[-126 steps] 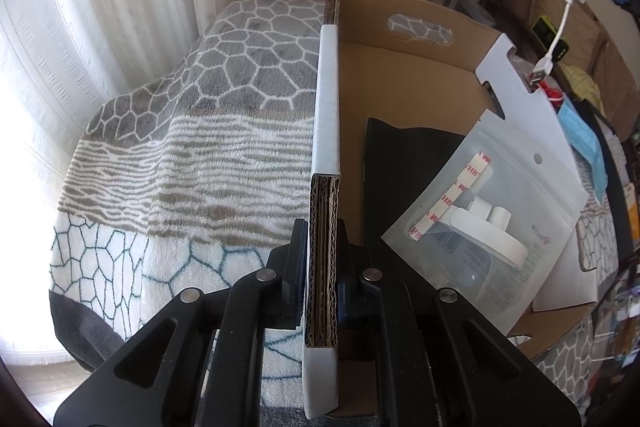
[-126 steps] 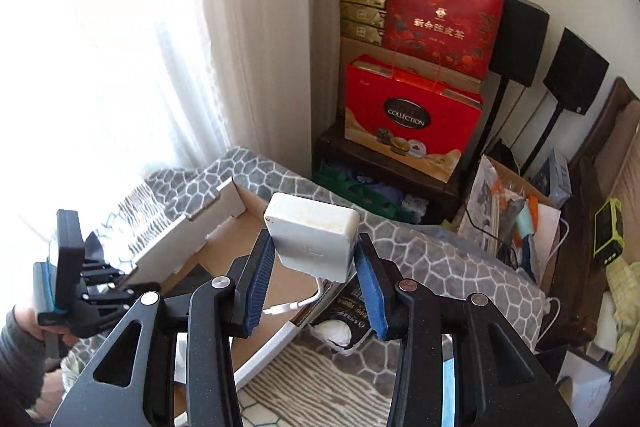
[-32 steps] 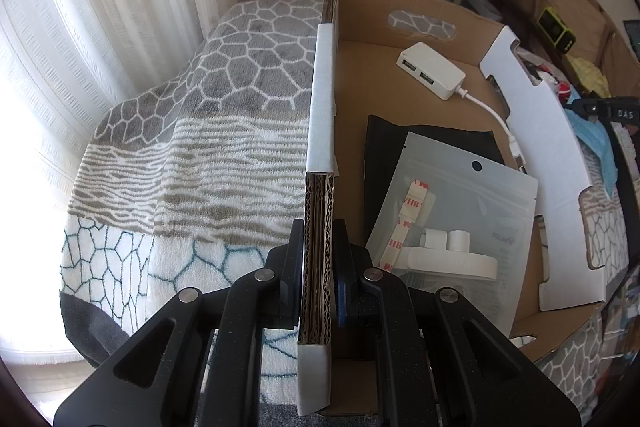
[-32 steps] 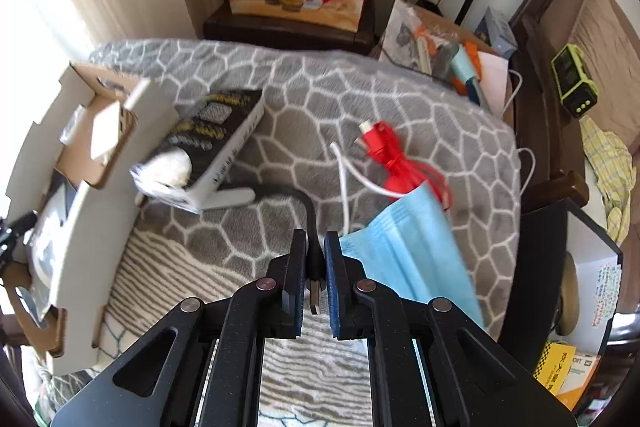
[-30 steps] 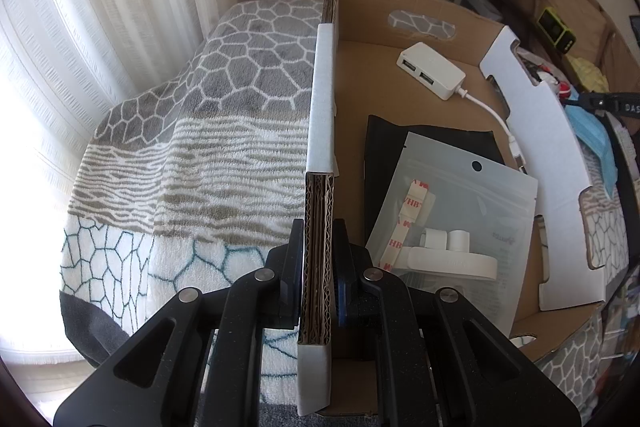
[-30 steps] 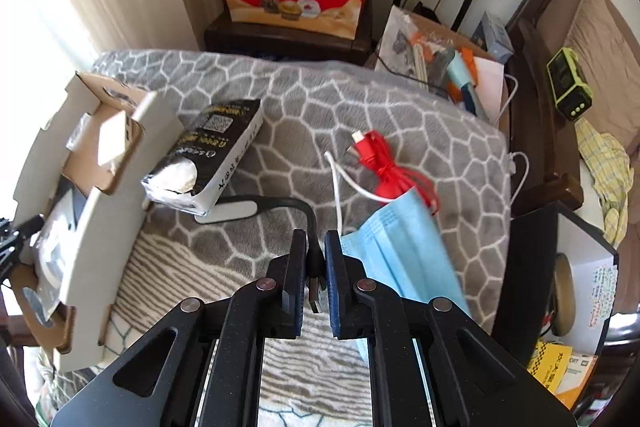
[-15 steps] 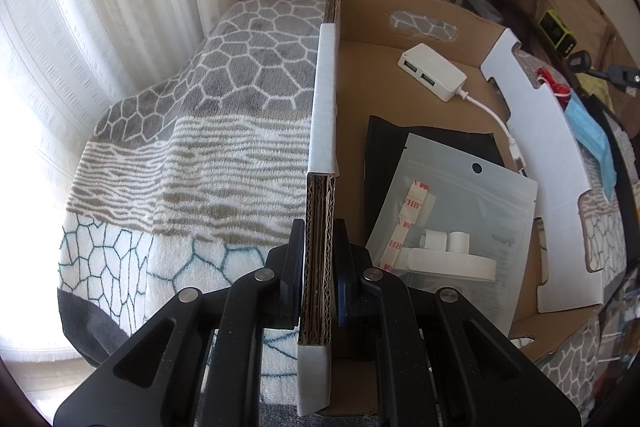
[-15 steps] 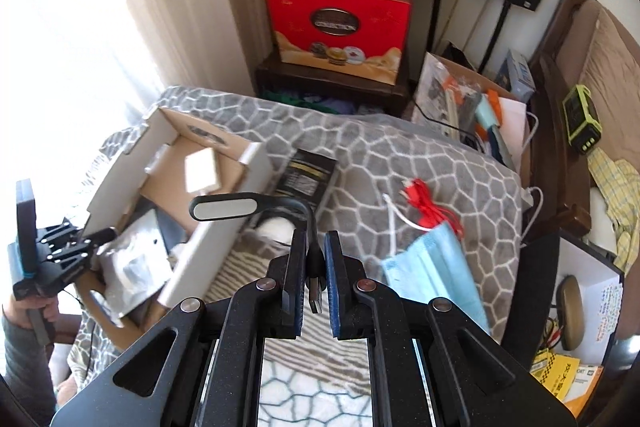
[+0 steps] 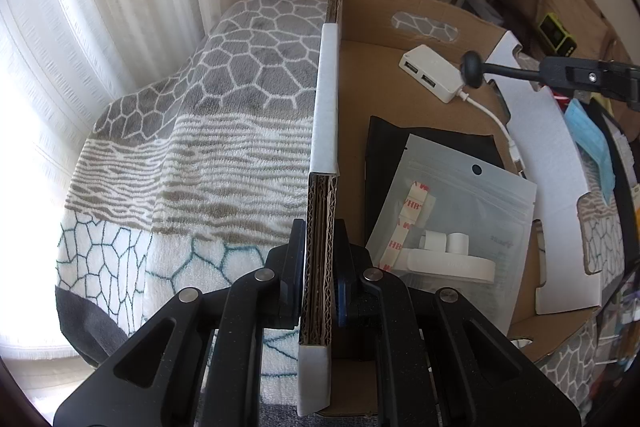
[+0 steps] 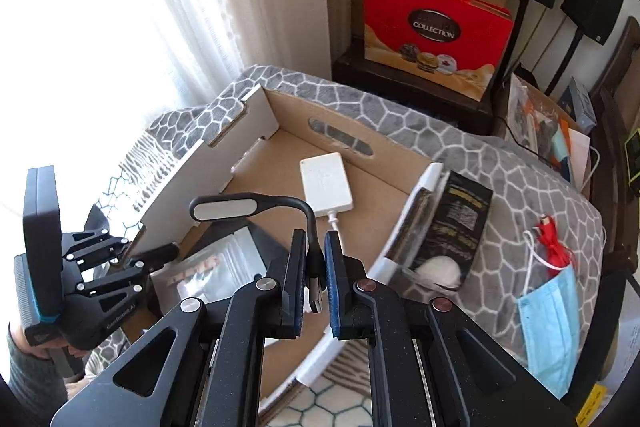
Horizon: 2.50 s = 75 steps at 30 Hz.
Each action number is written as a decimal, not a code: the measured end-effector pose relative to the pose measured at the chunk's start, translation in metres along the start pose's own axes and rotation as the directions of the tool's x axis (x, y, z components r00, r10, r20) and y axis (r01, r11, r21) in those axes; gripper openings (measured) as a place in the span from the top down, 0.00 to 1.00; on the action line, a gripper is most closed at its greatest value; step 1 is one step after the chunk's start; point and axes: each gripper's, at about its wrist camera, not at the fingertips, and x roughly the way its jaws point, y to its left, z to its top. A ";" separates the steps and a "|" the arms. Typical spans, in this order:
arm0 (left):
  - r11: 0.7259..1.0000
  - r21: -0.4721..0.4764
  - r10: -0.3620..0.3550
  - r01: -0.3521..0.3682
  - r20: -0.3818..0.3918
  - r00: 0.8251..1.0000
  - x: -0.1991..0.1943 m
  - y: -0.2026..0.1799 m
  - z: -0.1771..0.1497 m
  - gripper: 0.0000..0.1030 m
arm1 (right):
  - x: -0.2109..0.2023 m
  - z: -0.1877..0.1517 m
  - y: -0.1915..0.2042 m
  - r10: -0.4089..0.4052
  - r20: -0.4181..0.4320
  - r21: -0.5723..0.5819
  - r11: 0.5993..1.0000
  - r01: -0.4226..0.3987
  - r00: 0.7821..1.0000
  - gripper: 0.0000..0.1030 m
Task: Organize objects
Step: 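Carry the black cable into the box and release it, then grasp the black-and-white package with the right gripper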
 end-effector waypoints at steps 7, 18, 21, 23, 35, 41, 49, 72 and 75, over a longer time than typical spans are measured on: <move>1.000 0.000 -0.001 0.001 0.000 1.000 0.000 0.000 0.000 0.90 | 0.034 -0.003 0.019 0.031 -0.037 -0.007 0.999 -0.031 0.999 0.90; 1.000 0.002 0.004 -0.004 0.001 1.000 -0.001 -0.001 0.000 0.90 | 0.001 -0.008 -0.005 -0.027 -0.010 -0.029 0.999 0.027 1.000 0.79; 1.000 0.002 0.005 -0.005 0.001 1.000 -0.001 -0.001 0.000 0.90 | -0.011 -0.008 -0.029 -0.057 -0.002 0.003 0.998 0.057 0.998 0.72; 1.000 0.002 0.005 -0.005 0.000 1.000 -0.001 -0.001 0.000 0.90 | -0.019 -0.009 -0.046 -0.078 0.000 0.031 0.996 0.078 0.997 0.71; 1.000 0.004 0.009 -0.009 0.003 1.000 -0.001 -0.003 0.000 0.90 | -0.031 -0.021 -0.123 -0.125 -0.022 0.212 0.969 0.127 0.992 0.64; 1.000 0.005 0.011 -0.011 0.002 1.000 -0.002 -0.005 0.000 0.90 | -0.003 -0.024 -0.127 -0.111 -0.034 0.264 0.958 0.115 0.993 0.47; 1.000 0.001 0.008 -0.008 0.003 1.000 -0.001 -0.003 0.000 0.90 | 0.029 -0.021 -0.128 -0.070 -0.030 0.328 0.942 0.076 0.997 0.40; 1.000 -0.003 0.000 0.000 0.005 1.000 -0.001 -0.002 0.000 0.90 | 0.034 -0.028 -0.142 -0.016 -0.010 0.388 0.921 0.019 1.000 0.84; 1.000 -0.004 -0.002 0.002 0.005 1.000 -0.001 -0.002 0.000 0.90 | 0.029 -0.029 -0.141 -0.036 -0.009 0.376 0.926 0.037 0.999 0.85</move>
